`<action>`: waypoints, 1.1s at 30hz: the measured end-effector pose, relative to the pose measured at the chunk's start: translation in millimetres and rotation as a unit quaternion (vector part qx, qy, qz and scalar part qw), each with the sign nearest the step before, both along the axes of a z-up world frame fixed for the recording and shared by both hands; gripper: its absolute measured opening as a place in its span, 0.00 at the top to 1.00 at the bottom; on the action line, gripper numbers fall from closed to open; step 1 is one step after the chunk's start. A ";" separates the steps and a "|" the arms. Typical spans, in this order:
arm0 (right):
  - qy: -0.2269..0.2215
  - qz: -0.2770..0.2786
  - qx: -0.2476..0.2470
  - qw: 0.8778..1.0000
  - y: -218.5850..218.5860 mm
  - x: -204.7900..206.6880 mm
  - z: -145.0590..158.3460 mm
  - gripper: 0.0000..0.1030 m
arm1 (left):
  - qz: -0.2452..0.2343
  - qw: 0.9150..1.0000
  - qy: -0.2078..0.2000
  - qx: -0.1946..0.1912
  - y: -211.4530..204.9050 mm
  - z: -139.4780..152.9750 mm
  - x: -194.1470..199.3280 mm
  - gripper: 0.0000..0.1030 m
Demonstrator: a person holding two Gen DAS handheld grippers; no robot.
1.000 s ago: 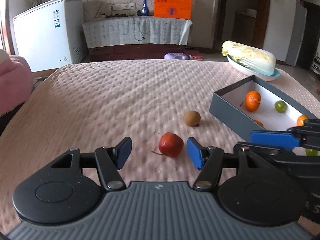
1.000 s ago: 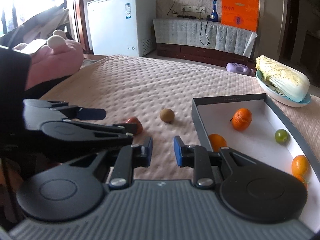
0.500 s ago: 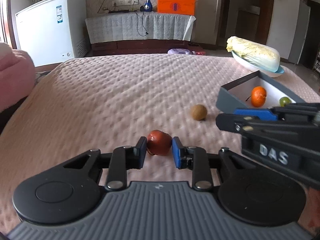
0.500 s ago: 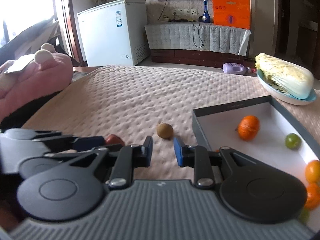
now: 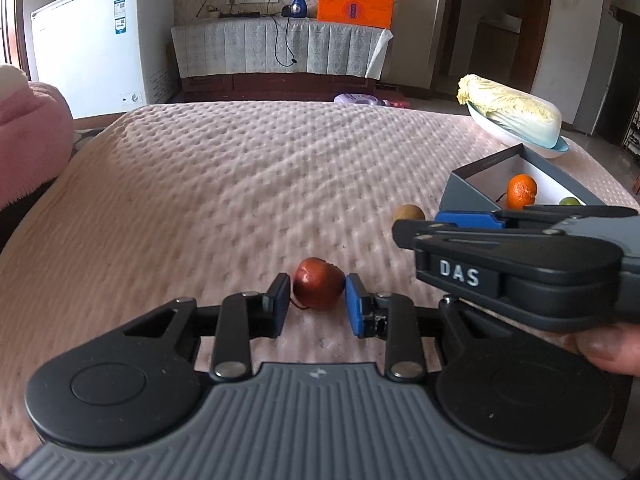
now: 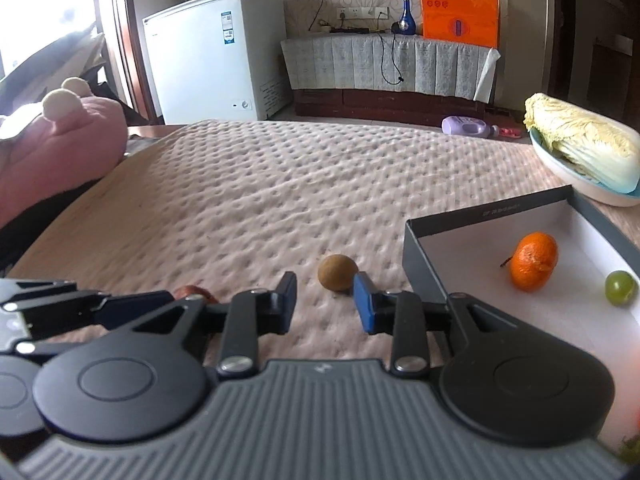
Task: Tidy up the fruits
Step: 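Grasp the red apple with the left gripper while the right grasps the small brown fruit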
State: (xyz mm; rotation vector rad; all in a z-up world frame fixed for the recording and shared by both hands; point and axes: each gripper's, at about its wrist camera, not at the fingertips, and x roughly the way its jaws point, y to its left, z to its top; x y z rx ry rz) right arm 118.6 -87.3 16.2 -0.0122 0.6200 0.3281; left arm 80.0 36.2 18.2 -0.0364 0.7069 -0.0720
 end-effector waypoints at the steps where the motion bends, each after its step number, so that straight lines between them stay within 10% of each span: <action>1: -0.001 -0.001 -0.001 1.000 1.1 1.2 -0.2 0.66 | 0.000 1.000 0.000 0.001 -0.7 -0.2 0.2 0.67; 33: -0.001 -0.010 -0.021 1.000 10.6 16.8 -4.0 0.73 | -0.004 1.000 0.000 0.005 -6.3 -8.5 8.3 0.66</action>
